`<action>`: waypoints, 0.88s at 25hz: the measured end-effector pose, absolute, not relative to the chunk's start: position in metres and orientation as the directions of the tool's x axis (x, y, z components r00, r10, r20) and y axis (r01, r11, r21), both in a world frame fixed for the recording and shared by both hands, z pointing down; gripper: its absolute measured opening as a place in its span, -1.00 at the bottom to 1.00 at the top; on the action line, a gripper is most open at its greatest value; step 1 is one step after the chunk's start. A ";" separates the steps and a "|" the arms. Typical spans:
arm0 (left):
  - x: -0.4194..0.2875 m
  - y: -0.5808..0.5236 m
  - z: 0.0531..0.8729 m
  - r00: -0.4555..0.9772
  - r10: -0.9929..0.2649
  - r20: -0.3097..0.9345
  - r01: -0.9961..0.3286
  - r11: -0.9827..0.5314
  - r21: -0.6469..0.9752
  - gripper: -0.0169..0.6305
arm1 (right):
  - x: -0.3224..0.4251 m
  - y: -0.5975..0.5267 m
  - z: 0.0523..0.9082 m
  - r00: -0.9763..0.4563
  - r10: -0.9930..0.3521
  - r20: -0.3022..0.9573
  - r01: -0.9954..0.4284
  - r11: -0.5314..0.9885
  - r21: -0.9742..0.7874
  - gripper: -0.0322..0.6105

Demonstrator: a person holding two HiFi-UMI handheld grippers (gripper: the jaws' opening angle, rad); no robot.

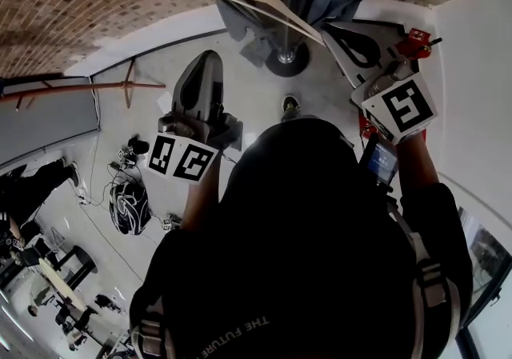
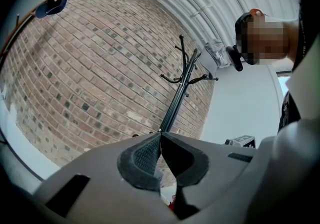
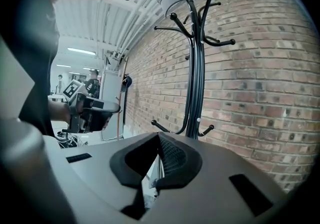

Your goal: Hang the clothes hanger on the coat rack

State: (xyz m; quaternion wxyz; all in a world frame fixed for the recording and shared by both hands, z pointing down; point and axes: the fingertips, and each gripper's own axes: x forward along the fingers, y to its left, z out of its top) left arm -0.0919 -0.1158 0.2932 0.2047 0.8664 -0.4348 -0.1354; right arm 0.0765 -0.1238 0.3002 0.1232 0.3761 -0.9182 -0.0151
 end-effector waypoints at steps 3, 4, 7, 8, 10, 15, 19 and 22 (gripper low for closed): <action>-0.090 -0.114 0.293 0.586 -0.808 -0.057 -0.699 -0.539 0.470 -0.89 | 0.080 -0.122 0.301 -0.684 -0.697 0.216 -0.690 0.714 0.119 -0.84; -0.090 -0.113 0.293 0.586 -0.809 -0.057 -0.699 -0.539 0.469 -0.89 | 0.078 -0.121 0.302 -0.685 -0.692 0.226 -0.683 0.718 0.131 -0.84; -0.088 -0.111 0.294 0.588 -0.807 -0.053 -0.699 -0.539 0.470 -0.89 | 0.072 -0.118 0.308 -0.688 -0.678 0.257 -0.663 0.732 0.156 -0.84; -0.087 -0.111 0.293 0.589 -0.806 -0.053 -0.698 -0.541 0.470 -0.89 | 0.070 -0.118 0.308 -0.691 -0.675 0.259 -0.659 0.735 0.158 -0.84; -0.085 -0.110 0.292 0.593 -0.803 -0.054 -0.696 -0.546 0.467 -0.89 | 0.069 -0.117 0.309 -0.691 -0.674 0.262 -0.653 0.737 0.175 -0.84; -0.080 -0.108 0.290 0.601 -0.797 -0.058 -0.692 -0.555 0.461 -0.89 | 0.072 -0.114 0.311 -0.682 -0.678 0.273 -0.653 0.733 0.188 -0.84; -0.077 -0.108 0.290 0.602 -0.797 -0.056 -0.694 -0.556 0.458 -0.89 | 0.075 -0.113 0.313 -0.680 -0.687 0.256 -0.670 0.724 0.164 -0.84; -0.073 -0.107 0.293 0.602 -0.797 -0.054 -0.694 -0.555 0.459 -0.89 | 0.078 -0.112 0.316 -0.681 -0.689 0.250 -0.674 0.722 0.153 -0.84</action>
